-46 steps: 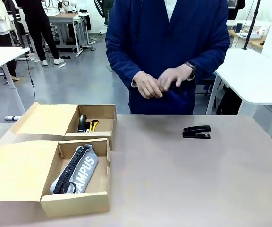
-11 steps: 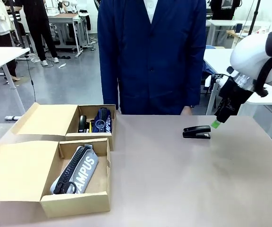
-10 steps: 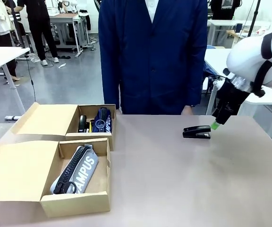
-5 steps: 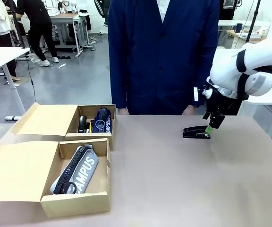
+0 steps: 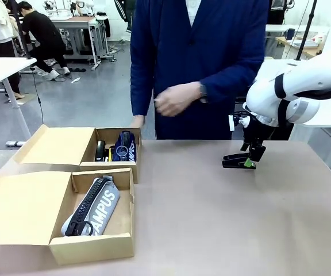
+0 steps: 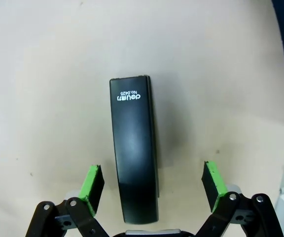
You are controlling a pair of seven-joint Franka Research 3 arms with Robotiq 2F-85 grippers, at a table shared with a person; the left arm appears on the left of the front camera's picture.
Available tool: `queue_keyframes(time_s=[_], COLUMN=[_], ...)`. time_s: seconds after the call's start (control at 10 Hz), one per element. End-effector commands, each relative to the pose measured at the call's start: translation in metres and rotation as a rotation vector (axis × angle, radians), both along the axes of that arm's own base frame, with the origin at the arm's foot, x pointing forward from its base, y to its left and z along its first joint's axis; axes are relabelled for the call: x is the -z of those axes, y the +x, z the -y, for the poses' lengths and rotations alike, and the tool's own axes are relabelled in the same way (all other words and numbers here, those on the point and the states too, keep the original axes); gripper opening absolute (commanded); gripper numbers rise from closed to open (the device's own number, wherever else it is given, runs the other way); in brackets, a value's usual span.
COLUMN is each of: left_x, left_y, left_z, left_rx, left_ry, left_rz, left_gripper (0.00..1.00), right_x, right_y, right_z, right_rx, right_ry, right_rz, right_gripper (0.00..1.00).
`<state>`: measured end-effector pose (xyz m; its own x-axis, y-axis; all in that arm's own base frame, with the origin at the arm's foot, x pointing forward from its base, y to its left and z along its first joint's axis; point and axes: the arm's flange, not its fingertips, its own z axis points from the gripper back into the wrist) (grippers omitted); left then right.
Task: Place items inside the box.
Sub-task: Pick up a Pencil pouch or Stapler and place it inside the Mailer Box closest to the robot.
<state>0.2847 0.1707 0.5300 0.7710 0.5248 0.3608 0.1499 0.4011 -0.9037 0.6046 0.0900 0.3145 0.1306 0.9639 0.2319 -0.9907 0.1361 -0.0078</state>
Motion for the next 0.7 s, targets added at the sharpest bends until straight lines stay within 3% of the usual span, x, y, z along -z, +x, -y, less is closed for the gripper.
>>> queue_keyframes(time_s=[0.0, 0.2, 0.3, 0.4, 0.5, 0.6], left_x=[-0.0009, -0.0009, -0.0009, -0.0009, -0.0009, -0.0009], left_y=[0.0004, 0.0004, 0.0004, 0.0004, 0.0004, 0.0004], left_z=[0.0003, 0.0003, 0.0003, 0.0003, 0.0003, 0.0003], left_rx=[0.003, 0.003, 0.003, 0.003, 0.003, 0.003], left_ry=[-0.008, -0.008, -0.008, -0.008, -0.008, -0.008], left_rz=[0.029, 0.029, 0.029, 0.029, 0.029, 0.029], left_gripper=[1.00, 1.00, 1.00, 1.00, 1.00, 1.00], right_x=[-0.0013, -0.0016, -0.0021, -0.0022, -0.0017, -0.0013], right_y=[0.0053, 0.0028, 0.0019, 0.0019, 0.0015, 0.0016], right_z=[-0.0014, -0.0030, -0.0027, -0.0025, -0.0021, -0.0018], right_rx=[-0.013, -0.019, -0.026, -0.027, -0.028, -0.028], right_ry=[-0.011, -0.010, -0.015, -0.015, -0.020, -0.022], right_rz=[-0.008, -0.026, -0.037, -0.045, -0.048, -0.053], right_gripper=[1.00, 1.00, 0.41, 0.41, 0.00, 0.39])
